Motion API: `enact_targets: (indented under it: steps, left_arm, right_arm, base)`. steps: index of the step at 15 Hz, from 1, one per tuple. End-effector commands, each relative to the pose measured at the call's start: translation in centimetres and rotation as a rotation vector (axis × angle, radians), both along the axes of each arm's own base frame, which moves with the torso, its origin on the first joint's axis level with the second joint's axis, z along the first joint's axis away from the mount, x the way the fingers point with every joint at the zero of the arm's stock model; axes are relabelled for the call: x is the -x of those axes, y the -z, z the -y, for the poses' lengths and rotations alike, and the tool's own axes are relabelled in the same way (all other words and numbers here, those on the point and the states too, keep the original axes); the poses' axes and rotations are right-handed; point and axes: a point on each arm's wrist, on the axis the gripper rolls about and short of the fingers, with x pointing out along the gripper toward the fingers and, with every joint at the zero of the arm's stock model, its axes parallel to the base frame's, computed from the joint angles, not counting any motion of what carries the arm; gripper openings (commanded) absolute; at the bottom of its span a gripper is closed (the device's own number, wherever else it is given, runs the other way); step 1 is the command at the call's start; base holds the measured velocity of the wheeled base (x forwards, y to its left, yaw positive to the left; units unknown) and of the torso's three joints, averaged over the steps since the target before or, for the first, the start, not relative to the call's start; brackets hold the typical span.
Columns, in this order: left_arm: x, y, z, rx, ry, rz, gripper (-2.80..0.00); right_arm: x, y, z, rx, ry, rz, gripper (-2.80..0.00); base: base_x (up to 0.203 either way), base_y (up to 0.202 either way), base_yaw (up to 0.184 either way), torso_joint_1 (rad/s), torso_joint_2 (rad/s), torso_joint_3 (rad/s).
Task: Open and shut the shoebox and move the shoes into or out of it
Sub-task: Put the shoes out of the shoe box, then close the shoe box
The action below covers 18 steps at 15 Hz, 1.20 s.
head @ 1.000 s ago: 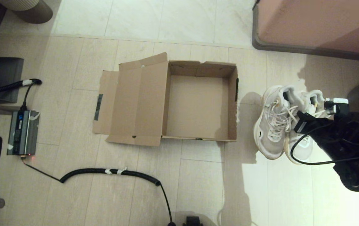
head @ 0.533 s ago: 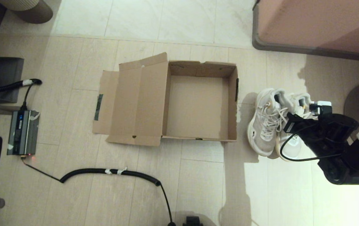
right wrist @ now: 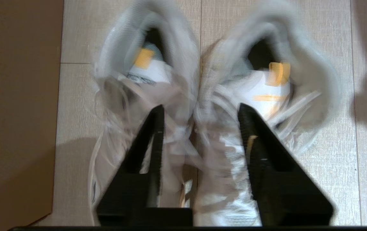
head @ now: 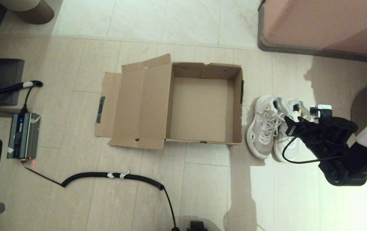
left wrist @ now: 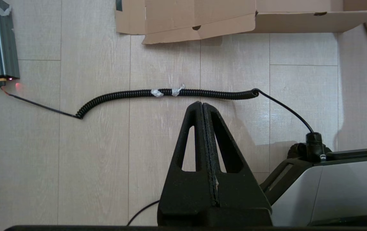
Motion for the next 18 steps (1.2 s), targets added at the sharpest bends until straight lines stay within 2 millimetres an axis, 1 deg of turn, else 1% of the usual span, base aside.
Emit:
enact_targets:
  steps: [1, 2, 4, 6, 8, 9, 10, 11, 12, 13, 14, 15, 16, 18]
  left_arm:
    - [-0.1, 0.2, 0.0, 0.000, 0.000, -0.008, -2.80]
    - [-0.1, 0.2, 0.0, 0.000, 0.001, -0.009, -2.80]
    - [-0.1, 0.2, 0.0, 0.000, 0.000, -0.009, -2.80]
    - [-0.1, 0.2, 0.0, 0.000, 0.001, -0.008, -2.80]
    - [-0.1, 0.2, 0.0, 0.000, 0.000, -0.008, -2.80]
    - [-0.1, 0.2, 0.0, 0.000, 0.000, -0.009, -2.80]
    - [-0.1, 0.2, 0.0, 0.000, 0.000, -0.009, -2.80]
    - [-0.1, 0.2, 0.0, 0.000, 0.000, -0.008, -2.80]
    - [-0.1, 0.2, 0.0, 0.000, 0.000, -0.009, -2.80]
    - [-0.1, 0.2, 0.0, 0.000, 0.000, -0.009, -2.80]
    - [-0.1, 0.2, 0.0, 0.000, 0.000, -0.009, -2.80]
    - [-0.1, 0.2, 0.0, 0.000, 0.000, -0.009, -2.80]
    - [-0.1, 0.2, 0.0, 0.000, 0.000, -0.009, -2.80]
    - [-0.1, 0.2, 0.0, 0.000, 0.000, -0.009, -2.80]
  right_arm:
    - [0.1, 0.2, 0.0, -0.001, 0.001, -0.005, 0.00]
    - [0.4, -0.2, 0.0, -0.001, 0.002, 0.001, 0.00]
    - [2.1, -2.5, -0.2, 0.003, 0.002, 0.030, 0.00]
    - [4.7, -6.5, -0.9, 0.008, -0.012, 0.085, 0.00]
    - [8.4, -11.0, -1.7, 0.018, -0.026, 0.152, 0.00]
    - [10.9, -13.2, -2.1, 0.027, -0.034, 0.183, -2.41]
    - [13.4, -15.1, -2.4, 0.033, -0.042, 0.209, -2.80]
    - [15.9, -16.5, -2.7, 0.037, -0.048, 0.222, -2.80]
    - [18.6, -17.3, -2.9, 0.037, -0.054, 0.223, -2.80]
    - [21.4, -17.6, -3.1, 0.037, -0.059, 0.215, -2.80]
    - [24.0, -17.2, -3.2, 0.037, -0.062, 0.203, -2.80]
    - [26.7, -16.4, -3.3, 0.037, -0.065, 0.190, -2.80]
    - [29.1, -15.2, -3.4, 0.036, -0.067, 0.167, -2.80]
    - [32.7, -12.1, -3.5, 0.031, -0.066, 0.082, -2.80]
  base:
    - [0.000, 0.000, 0.000, 0.000, 0.00, 0.000]
    - [0.000, 0.000, 0.000, 0.000, 0.00, 0.000]
    - [0.000, 0.000, 0.000, 0.000, 0.00, 0.000]
    - [0.000, 0.000, 0.000, 0.000, 0.00, 0.000]
    - [0.000, 0.000, 0.000, 0.000, 0.00, 0.000]
    - [0.000, 0.000, 0.000, 0.000, 0.00, 0.000]
    - [0.000, 0.000, 0.000, 0.000, 0.00, 0.000]
    - [0.000, 0.000, 0.000, 0.000, 0.00, 0.000]
    - [0.000, 0.000, 0.000, 0.000, 0.00, 0.000]
    - [0.000, 0.000, 0.000, 0.000, 0.00, 0.000]
    - [0.000, 0.000, 0.000, 0.000, 0.00, 0.000]
    - [0.000, 0.000, 0.000, 0.000, 0.00, 0.000]
    - [0.000, 0.000, 0.000, 0.000, 0.00, 0.000]
    - [0.000, 0.000, 0.000, 0.000, 0.00, 0.000]
